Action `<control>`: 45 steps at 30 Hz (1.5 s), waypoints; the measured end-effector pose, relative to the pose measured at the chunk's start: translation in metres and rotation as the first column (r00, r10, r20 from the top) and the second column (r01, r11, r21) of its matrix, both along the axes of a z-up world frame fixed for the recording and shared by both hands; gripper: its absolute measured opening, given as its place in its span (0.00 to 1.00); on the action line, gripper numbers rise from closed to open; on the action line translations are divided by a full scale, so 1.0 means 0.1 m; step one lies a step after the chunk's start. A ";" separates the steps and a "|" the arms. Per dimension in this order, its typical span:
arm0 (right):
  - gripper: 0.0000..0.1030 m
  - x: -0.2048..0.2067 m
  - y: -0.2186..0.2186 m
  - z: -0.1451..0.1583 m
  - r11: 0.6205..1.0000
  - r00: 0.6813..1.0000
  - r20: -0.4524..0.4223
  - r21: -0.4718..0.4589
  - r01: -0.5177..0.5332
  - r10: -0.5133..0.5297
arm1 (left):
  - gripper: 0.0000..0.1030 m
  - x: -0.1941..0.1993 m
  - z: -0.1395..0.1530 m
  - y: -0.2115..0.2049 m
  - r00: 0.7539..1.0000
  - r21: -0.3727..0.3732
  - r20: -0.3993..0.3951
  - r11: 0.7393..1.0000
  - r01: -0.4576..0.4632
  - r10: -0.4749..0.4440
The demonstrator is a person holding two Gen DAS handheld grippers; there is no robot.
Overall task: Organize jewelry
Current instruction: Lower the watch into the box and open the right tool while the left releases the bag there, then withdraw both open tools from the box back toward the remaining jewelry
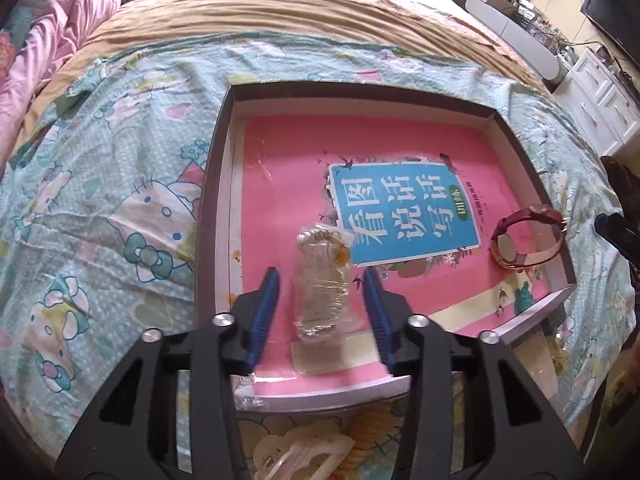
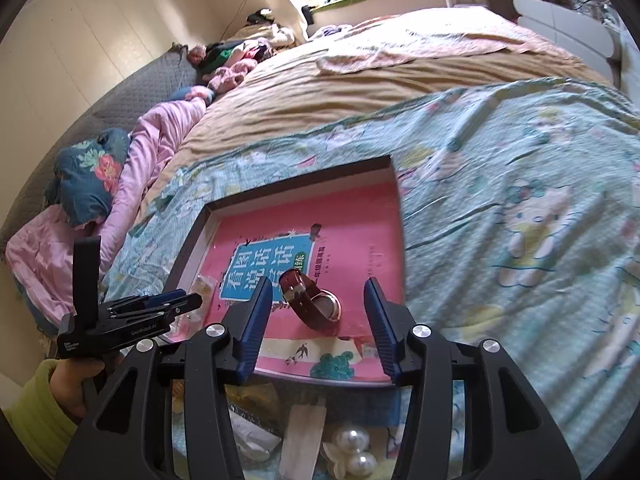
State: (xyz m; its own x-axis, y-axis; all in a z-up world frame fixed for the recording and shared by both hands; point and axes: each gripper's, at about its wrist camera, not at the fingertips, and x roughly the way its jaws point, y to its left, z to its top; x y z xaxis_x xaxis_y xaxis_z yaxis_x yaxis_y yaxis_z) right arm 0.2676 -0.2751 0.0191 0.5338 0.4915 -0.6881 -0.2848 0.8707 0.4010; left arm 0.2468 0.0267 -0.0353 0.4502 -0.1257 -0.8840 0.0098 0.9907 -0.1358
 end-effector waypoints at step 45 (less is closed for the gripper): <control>0.52 -1.23 0.63 0.40 0.986 0.983 0.109 -0.092 -0.141 0.150 | 0.89 -1.45 0.52 0.25 0.987 0.046 0.158 0.999 0.017 -0.024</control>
